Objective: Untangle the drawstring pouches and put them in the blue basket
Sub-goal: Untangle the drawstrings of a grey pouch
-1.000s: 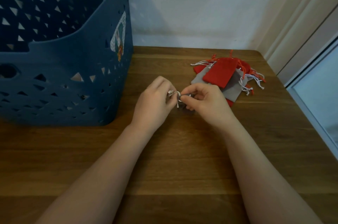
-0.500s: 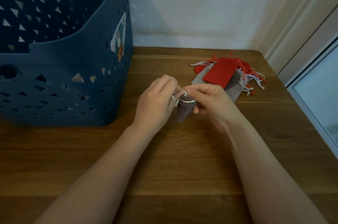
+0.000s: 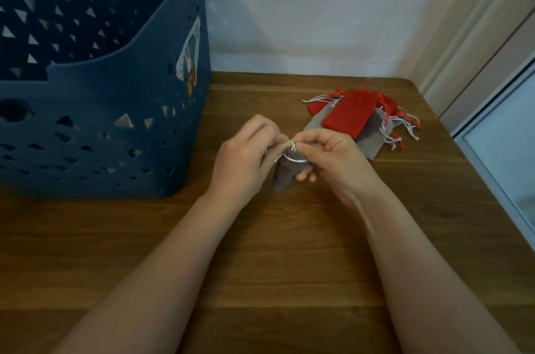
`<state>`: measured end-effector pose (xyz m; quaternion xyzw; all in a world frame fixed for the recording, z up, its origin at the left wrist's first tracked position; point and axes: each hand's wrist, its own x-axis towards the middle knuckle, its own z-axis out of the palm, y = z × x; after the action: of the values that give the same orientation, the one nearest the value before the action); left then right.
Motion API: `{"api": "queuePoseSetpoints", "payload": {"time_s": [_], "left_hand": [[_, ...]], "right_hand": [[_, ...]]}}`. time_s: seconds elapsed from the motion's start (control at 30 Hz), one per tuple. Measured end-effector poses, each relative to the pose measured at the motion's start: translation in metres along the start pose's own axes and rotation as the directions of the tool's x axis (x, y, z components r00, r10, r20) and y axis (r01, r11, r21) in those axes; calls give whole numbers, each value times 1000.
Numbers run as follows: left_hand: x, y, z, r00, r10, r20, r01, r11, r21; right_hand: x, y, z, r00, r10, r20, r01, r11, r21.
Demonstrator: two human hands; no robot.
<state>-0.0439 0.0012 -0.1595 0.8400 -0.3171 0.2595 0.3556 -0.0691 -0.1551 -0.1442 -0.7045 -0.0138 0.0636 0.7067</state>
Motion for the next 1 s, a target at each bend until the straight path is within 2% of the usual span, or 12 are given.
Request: {"api": "queuePoseSetpoints", "payload": {"time_s": [0.2, 0.43, 0.53, 0.6, 0.63, 0.67, 0.73, 0.77, 0.8, 0.83, 0.93, 1.0], "left_hand": [[2, 2, -1, 1000, 7, 8, -7, 999, -53], [3, 2, -3, 998, 41, 53, -38, 998, -54], [4, 7, -5, 984, -106, 146, 133, 973, -189], [5, 11, -5, 926, -290, 242, 357, 881, -311], [6, 12, -5, 878, -372, 302, 470, 793, -387], [7, 13, -6, 828, -431, 359, 559, 687, -464], [8, 14, -8, 760, -478, 440, 649, 525, -551], [9, 14, -9, 751, -485, 447, 659, 507, -556], [9, 13, -9, 760, -491, 426, 649, 538, -538], [9, 13, -9, 780, -496, 382, 626, 602, -496], [9, 13, -7, 850, -458, 259, 524, 782, -337], [7, 13, -6, 889, -395, 231, 452, 839, -304]], "right_hand": [[1, 2, -3, 998, 7, 61, -9, 999, 38], [0, 2, -4, 989, -139, 56, 143, 986, -90], [1, 0, -7, 964, -263, 36, 262, 920, -290], [2, -1, -8, 930, -367, 25, 336, 819, -465], [1, 0, -8, 905, -424, 26, 365, 745, -558], [0, 0, -7, 870, -491, 37, 388, 638, -665], [0, -1, -4, 789, -608, 93, 356, 328, -875], [1, -1, -3, 747, -650, 141, 336, 187, -923], [2, 0, -2, 718, -675, 171, 335, 119, -935], [2, 1, -1, 723, -671, 166, 351, 149, -925], [2, 2, -1, 867, -498, 22, 359, 592, -722], [2, 2, -1, 936, -350, -39, 273, 792, -546]]}}
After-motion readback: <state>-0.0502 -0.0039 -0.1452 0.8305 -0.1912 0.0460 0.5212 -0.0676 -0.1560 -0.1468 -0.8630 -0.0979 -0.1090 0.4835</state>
